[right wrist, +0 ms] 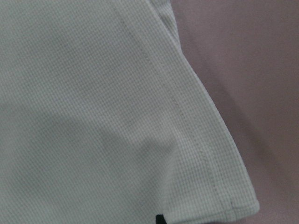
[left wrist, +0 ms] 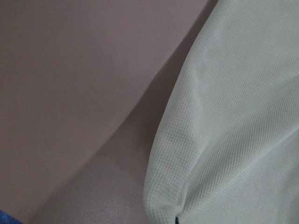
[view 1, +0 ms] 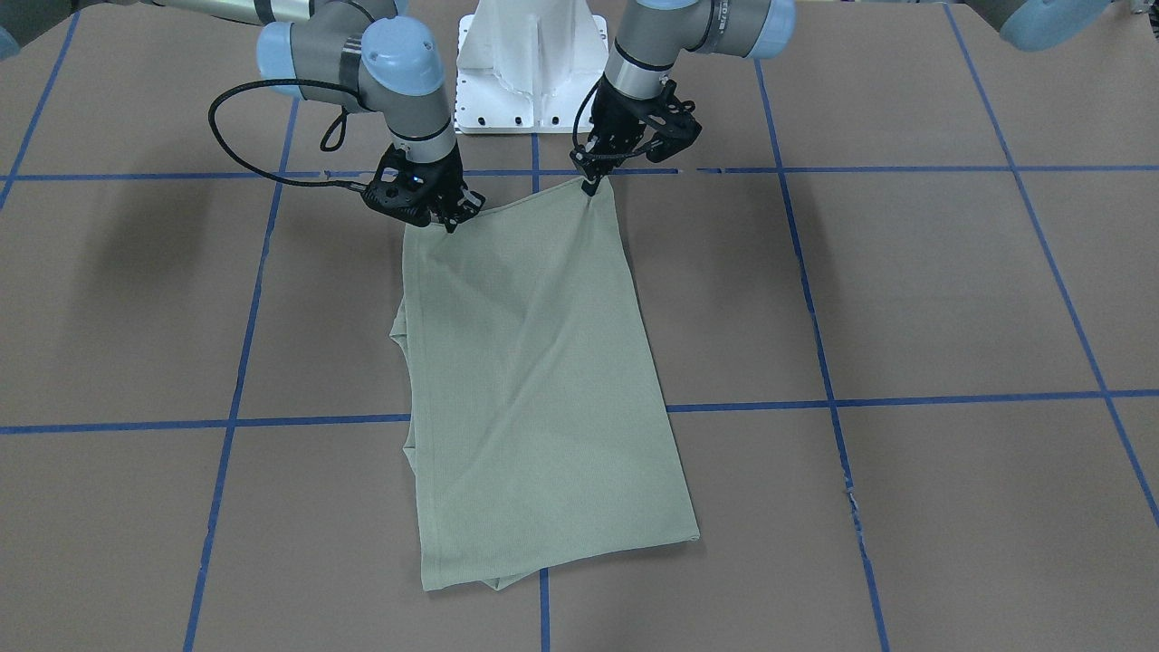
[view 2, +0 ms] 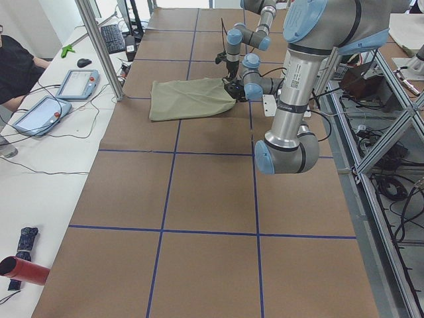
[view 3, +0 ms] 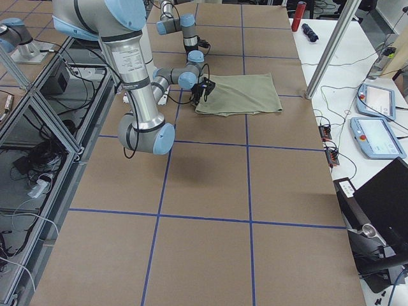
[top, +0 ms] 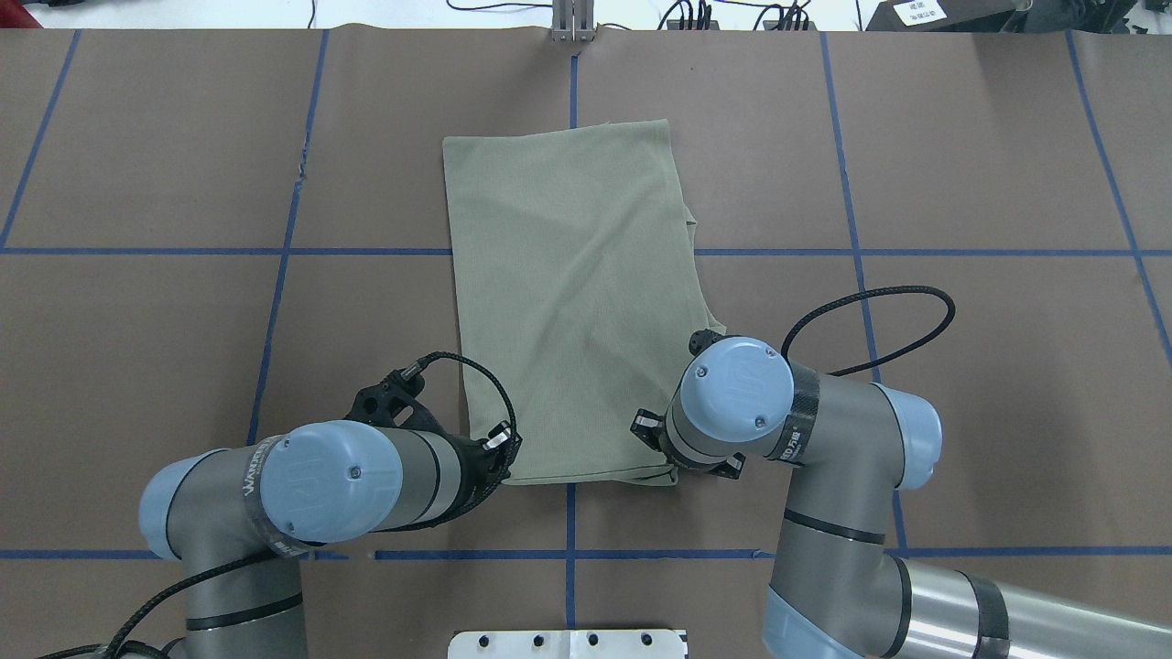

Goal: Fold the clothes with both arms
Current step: 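Hold both near corners of the shirt with both grippers, then lift the near edge with both grippers and fold it away from the robot, then release the shirt and raise both grippers away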

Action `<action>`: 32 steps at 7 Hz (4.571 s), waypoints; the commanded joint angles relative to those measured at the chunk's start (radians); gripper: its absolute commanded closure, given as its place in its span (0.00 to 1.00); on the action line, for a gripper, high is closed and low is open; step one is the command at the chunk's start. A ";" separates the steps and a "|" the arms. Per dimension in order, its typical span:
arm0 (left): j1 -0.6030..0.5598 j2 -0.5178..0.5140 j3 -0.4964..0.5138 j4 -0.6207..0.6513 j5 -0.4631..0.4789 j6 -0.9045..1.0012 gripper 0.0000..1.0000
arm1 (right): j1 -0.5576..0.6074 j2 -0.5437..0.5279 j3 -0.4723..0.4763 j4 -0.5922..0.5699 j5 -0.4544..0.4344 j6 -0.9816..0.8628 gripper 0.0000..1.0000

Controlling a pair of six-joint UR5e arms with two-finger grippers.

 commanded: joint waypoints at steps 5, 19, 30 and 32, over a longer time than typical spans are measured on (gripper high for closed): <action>0.093 0.071 -0.166 0.042 0.002 0.009 1.00 | -0.047 -0.088 0.227 -0.014 0.006 0.051 1.00; -0.339 -0.106 0.179 -0.037 -0.028 0.247 1.00 | 0.318 0.301 -0.327 0.203 0.019 -0.028 1.00; -0.514 -0.180 0.396 -0.157 -0.121 0.432 0.00 | 0.437 0.401 -0.528 0.202 0.043 -0.144 0.00; -0.622 -0.113 0.326 -0.152 -0.283 0.704 0.00 | 0.527 0.354 -0.501 0.188 0.167 -0.312 0.00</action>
